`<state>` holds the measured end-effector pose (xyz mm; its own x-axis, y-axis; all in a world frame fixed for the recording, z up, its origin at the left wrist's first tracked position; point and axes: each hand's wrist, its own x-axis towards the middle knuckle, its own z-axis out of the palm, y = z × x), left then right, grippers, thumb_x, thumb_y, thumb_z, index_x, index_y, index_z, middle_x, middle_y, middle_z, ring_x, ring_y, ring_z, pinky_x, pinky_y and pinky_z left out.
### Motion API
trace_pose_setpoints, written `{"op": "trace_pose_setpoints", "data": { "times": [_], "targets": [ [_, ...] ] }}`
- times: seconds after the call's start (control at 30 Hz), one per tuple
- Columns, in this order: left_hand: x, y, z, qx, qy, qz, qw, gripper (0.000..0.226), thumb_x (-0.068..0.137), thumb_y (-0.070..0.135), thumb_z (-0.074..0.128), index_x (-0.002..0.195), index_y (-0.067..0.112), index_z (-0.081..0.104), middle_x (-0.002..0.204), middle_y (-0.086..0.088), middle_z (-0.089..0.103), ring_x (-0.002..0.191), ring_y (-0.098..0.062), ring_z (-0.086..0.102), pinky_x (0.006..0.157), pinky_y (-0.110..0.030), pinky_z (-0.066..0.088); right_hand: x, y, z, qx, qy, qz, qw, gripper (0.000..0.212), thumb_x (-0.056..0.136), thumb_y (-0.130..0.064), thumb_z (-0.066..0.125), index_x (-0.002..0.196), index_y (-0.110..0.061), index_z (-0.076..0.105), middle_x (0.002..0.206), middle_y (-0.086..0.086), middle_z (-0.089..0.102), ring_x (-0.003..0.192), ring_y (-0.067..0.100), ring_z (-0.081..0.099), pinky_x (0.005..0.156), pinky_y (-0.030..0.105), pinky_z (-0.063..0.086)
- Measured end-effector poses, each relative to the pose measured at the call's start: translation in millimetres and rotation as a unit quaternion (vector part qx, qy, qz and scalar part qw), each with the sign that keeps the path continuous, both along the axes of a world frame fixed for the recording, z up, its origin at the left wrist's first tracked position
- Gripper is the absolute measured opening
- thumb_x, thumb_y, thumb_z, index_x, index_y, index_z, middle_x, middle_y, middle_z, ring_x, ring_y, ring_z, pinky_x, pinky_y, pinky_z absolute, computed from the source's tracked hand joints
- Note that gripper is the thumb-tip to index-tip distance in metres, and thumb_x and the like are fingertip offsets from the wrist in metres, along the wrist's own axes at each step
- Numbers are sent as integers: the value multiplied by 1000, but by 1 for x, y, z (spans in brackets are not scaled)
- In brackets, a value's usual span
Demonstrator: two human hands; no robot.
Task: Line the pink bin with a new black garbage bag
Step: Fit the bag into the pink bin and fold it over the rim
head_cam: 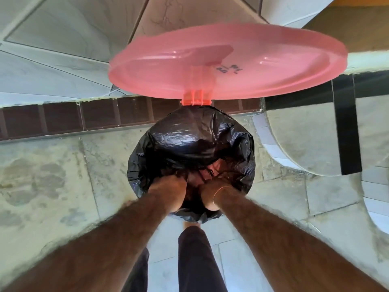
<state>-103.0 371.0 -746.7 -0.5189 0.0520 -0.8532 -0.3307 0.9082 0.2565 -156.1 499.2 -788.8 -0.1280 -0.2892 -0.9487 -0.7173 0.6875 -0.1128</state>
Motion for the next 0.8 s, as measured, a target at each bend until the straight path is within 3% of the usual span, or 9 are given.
{"op": "trace_pose_setpoints", "data": {
  "times": [0.1,0.23,0.3,0.43,0.53,0.6,0.67,0.73,0.8],
  "targets": [
    [10,0,6,-20,-1,-119,993,34,87,7,47,118,9,62,119,-11,67,111,-30,63,91,-39,49,-4,-3,5,32,-20,30,999,45,90,-15,47,135,-11,49,143,16,48,129,34,49,102,42,44],
    [2,-2,12,-41,131,-124,983,35,88,9,44,118,15,60,112,-8,68,104,-29,65,87,-38,50,-24,-23,12,-141,42,-160,976,24,85,-9,54,103,-13,68,108,13,71,103,30,66,86,32,52],
    [-6,-7,14,-44,164,-118,978,32,89,9,43,115,16,59,112,-8,68,103,-30,65,85,-38,50,-47,-33,8,-162,29,-247,955,30,85,-3,50,107,-15,67,112,13,70,105,30,65,91,31,51],
    [-20,-24,5,-60,55,-91,993,33,88,2,46,116,7,61,117,-15,66,108,-34,64,87,-41,51,-94,-51,6,-115,103,-220,963,36,97,-7,35,123,3,58,131,23,58,121,34,54,100,36,40],
    [-21,-31,1,-61,18,-83,994,32,88,0,48,118,4,61,118,-16,64,108,-35,63,88,-42,52,-103,-57,18,-92,106,-171,975,39,100,-6,29,129,6,52,135,23,54,126,35,50,102,36,37],
    [-19,-29,2,-59,15,-99,993,33,88,1,49,119,6,60,119,-15,63,110,-34,63,88,-43,52,-101,-52,14,-106,92,-272,952,37,98,-9,36,128,1,54,133,22,56,123,34,52,99,35,42],
    [-18,-26,5,-48,26,-81,995,34,89,2,47,119,9,60,119,-15,63,110,-34,62,88,-42,51,-91,-47,7,-154,52,-427,890,35,94,-9,43,125,-3,58,127,20,60,114,32,58,93,33,46],
    [-22,-24,2,23,49,52,997,36,87,2,44,116,13,61,115,-14,66,108,-33,64,88,-39,52,-71,-39,1,-137,-36,-503,853,32,93,-1,43,120,-1,60,113,23,62,87,26,60,72,31,47],
    [-34,-30,-3,121,27,246,961,46,84,-3,41,123,12,60,120,-13,67,112,-27,63,96,-35,50,-53,-32,-4,-80,-103,-534,835,32,94,3,40,120,-3,58,104,18,57,70,15,52,63,27,44]
  ]
}}
